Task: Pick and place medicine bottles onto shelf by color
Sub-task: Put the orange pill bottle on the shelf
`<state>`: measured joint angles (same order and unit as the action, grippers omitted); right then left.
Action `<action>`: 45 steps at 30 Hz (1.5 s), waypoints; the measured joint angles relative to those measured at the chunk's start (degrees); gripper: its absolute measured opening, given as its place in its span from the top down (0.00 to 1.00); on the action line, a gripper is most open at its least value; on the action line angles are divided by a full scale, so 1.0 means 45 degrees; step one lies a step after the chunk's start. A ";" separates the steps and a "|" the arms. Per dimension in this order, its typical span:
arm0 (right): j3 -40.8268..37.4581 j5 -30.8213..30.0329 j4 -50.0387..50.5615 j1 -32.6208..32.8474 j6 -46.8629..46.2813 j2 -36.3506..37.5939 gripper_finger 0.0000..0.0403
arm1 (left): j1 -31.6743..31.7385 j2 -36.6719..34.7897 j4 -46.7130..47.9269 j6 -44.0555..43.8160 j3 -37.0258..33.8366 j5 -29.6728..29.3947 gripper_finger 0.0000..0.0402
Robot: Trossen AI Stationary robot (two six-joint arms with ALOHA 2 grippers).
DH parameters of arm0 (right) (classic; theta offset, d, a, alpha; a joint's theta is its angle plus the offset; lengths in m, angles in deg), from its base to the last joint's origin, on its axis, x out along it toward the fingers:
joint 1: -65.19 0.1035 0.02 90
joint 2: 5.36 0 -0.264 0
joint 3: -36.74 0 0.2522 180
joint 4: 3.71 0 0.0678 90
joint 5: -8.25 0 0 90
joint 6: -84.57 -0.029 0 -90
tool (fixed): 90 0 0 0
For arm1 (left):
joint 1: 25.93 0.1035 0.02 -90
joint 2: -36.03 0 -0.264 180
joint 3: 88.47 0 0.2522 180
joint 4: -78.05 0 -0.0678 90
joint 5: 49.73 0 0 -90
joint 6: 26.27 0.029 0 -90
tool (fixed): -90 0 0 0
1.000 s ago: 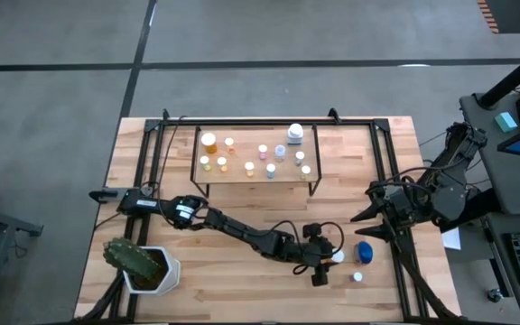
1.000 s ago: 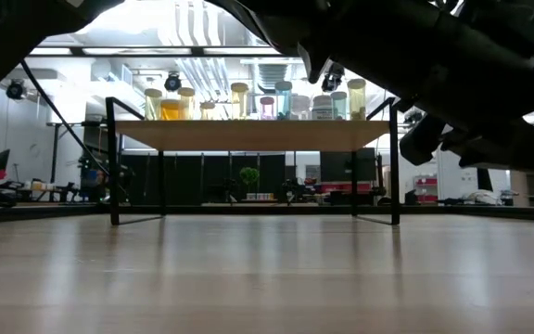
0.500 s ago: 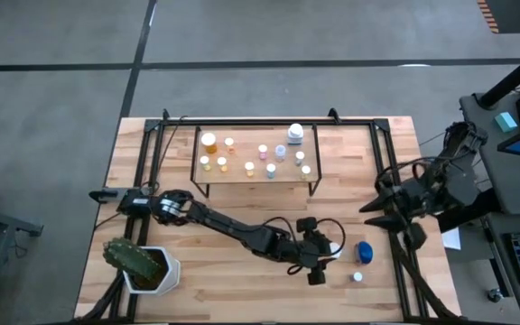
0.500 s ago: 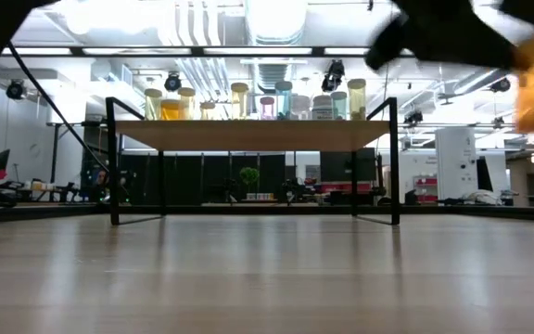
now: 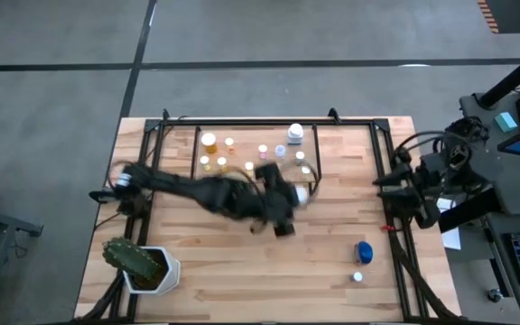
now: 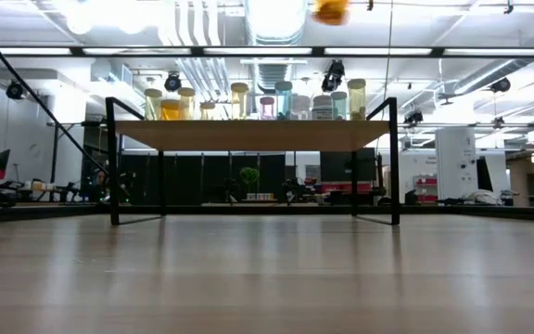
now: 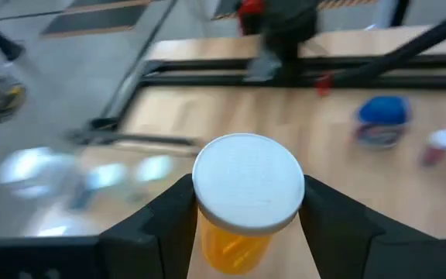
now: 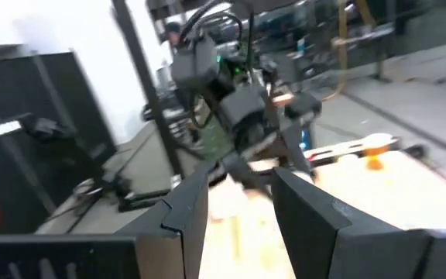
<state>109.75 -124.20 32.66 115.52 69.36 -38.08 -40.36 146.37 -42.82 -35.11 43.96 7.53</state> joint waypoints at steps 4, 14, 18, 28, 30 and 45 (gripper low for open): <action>0.0448 -0.1216 0.0269 0.0000 0.0835 -0.0143 0.67 | 0.1289 -0.1345 0.0479 0.2016 -0.0010 0.0613 0.55; 0.1625 -0.2598 0.0228 -0.0379 0.2666 -0.0430 0.67 | 0.7015 -0.3692 0.0683 0.6792 -0.0299 0.6473 0.55; 0.2012 -0.2851 -0.0052 -0.0888 0.3728 -0.0469 0.67 | 0.9351 -0.3648 0.0586 0.7461 -0.0598 0.9453 0.55; 0.2067 -0.2904 -0.3405 -0.1995 0.6825 -0.0994 0.67 | 1.1889 -0.3528 -0.0289 0.8528 -0.2936 1.2608 0.55; 0.2078 -0.2906 -0.3557 -0.2254 0.7010 -0.1211 0.67 | 1.1960 -0.3528 -0.0338 0.8537 -0.3503 1.2604 0.55; 0.2160 0.0657 -0.4095 -0.6237 0.6421 -0.3067 0.67 | 1.1564 -0.3723 -0.2007 0.7051 -0.6018 1.3740 0.55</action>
<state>119.47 -121.24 14.23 87.45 98.25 -51.88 11.68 129.61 -51.85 -3.38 16.88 69.35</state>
